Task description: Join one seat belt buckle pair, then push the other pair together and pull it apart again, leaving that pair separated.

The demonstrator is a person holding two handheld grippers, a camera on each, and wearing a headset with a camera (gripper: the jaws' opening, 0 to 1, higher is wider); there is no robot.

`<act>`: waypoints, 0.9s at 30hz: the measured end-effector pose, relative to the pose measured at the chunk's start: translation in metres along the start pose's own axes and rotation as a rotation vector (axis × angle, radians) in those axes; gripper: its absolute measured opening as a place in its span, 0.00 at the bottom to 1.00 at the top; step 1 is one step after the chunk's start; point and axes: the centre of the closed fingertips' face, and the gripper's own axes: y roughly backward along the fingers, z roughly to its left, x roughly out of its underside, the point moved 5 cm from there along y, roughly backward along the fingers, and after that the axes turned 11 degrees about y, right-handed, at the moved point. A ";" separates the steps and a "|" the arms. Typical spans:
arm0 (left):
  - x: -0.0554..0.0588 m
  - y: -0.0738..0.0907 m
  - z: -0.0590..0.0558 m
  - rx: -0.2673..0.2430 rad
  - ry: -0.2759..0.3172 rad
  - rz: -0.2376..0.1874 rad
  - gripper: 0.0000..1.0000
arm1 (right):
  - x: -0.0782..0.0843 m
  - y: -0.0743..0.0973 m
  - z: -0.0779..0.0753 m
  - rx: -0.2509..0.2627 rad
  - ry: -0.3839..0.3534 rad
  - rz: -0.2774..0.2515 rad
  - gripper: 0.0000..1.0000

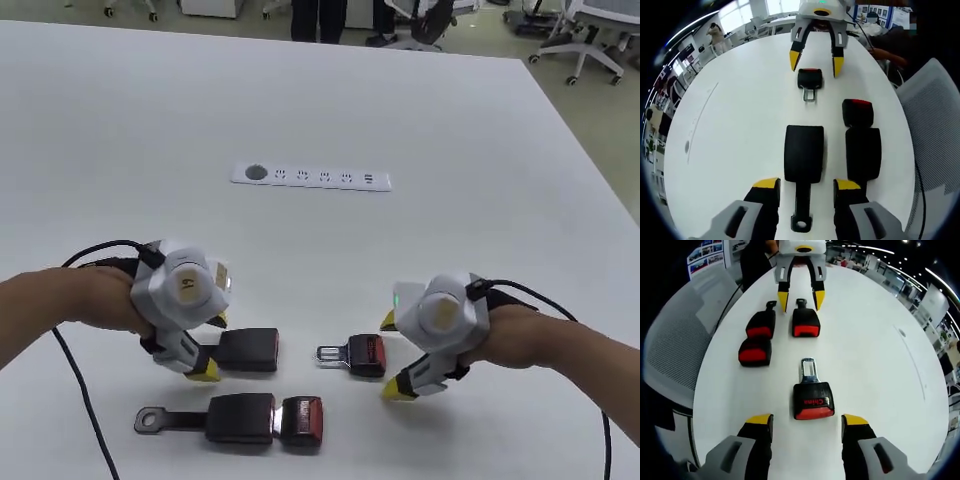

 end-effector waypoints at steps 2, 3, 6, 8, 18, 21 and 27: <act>0.005 0.003 -0.002 -0.002 0.018 -0.009 0.44 | 0.001 0.004 0.002 0.009 -0.013 -0.008 0.57; 0.008 0.003 -0.002 -0.005 0.024 -0.012 0.45 | 0.001 0.005 0.003 0.011 -0.016 -0.010 0.58; 0.013 0.008 -0.006 -0.019 0.054 -0.029 0.46 | 0.000 0.010 0.009 0.018 -0.026 -0.022 0.60; 0.015 0.014 -0.008 -0.027 0.086 -0.052 0.47 | -0.001 0.013 0.010 0.029 -0.033 -0.040 0.61; 0.032 0.028 -0.018 -0.063 0.225 -0.171 0.54 | -0.001 0.023 0.026 0.078 -0.109 -0.097 0.66; 0.036 0.030 -0.022 -0.076 0.281 -0.237 0.57 | -0.002 0.028 0.032 0.103 -0.149 -0.133 0.68; 0.049 0.033 -0.033 -0.113 0.331 -0.312 0.62 | -0.001 0.029 0.043 0.143 -0.219 -0.174 0.74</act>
